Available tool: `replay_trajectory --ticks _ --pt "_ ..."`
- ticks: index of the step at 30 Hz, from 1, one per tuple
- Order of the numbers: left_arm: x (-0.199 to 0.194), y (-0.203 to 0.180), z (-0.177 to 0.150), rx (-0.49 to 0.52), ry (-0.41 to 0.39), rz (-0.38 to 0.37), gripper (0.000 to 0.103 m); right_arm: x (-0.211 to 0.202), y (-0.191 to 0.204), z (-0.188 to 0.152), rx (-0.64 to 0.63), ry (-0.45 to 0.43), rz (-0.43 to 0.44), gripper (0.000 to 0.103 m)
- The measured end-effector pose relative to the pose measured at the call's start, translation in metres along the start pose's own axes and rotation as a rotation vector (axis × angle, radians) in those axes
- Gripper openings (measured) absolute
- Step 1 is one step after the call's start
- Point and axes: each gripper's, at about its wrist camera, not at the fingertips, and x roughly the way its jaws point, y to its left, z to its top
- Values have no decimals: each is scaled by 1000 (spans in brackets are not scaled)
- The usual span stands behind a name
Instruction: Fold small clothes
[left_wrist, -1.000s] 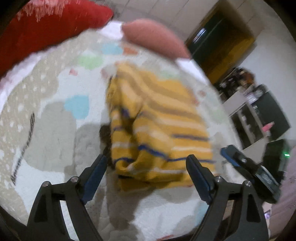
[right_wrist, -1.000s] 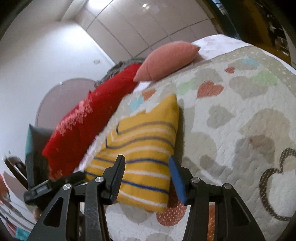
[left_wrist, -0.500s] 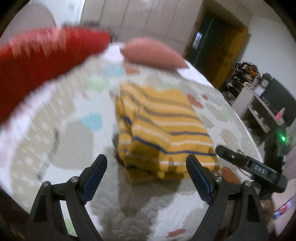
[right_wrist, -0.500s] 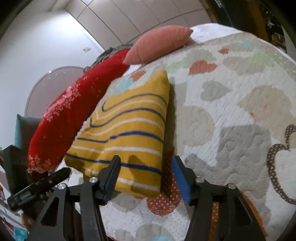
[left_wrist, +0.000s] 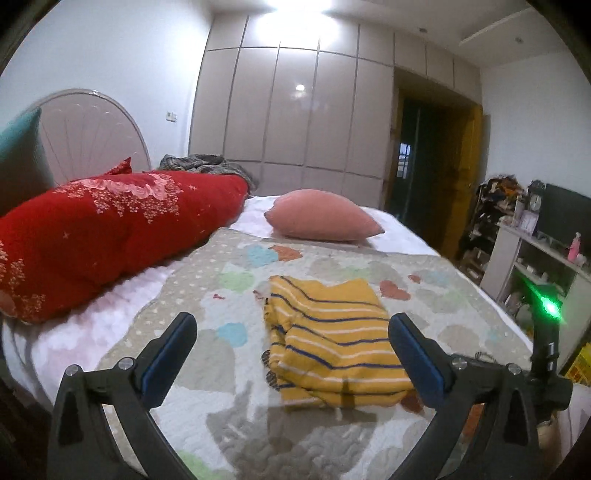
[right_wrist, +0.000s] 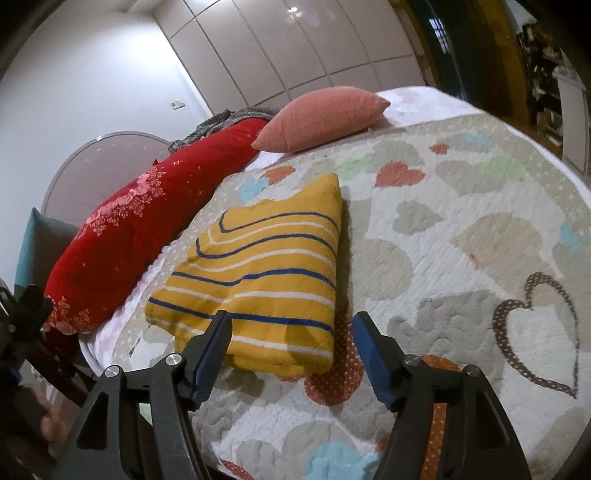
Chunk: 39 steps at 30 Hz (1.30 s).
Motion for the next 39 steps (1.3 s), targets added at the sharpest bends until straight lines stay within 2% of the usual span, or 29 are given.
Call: replay_trajectory --ticks 5,12,16,25,39 --pt "-16 -5 -5 22 16 1 103 -17 8 -5 -13 -21 -9 74" --pt "-34 -16 -10 49 24 -44 103 -36 22 -9 -74 -58 -55 79" --pt "-29 -25 -18 78 63 -50 103 -36 24 -12 -91 -53 -76 80" --pt "-3 -28 -46 85 221 -49 103 -21 15 -25 -74 14 -116 80" --pt "13 -19 -60 57 316 -46 103 -10 20 -33 -90 46 -118 81"
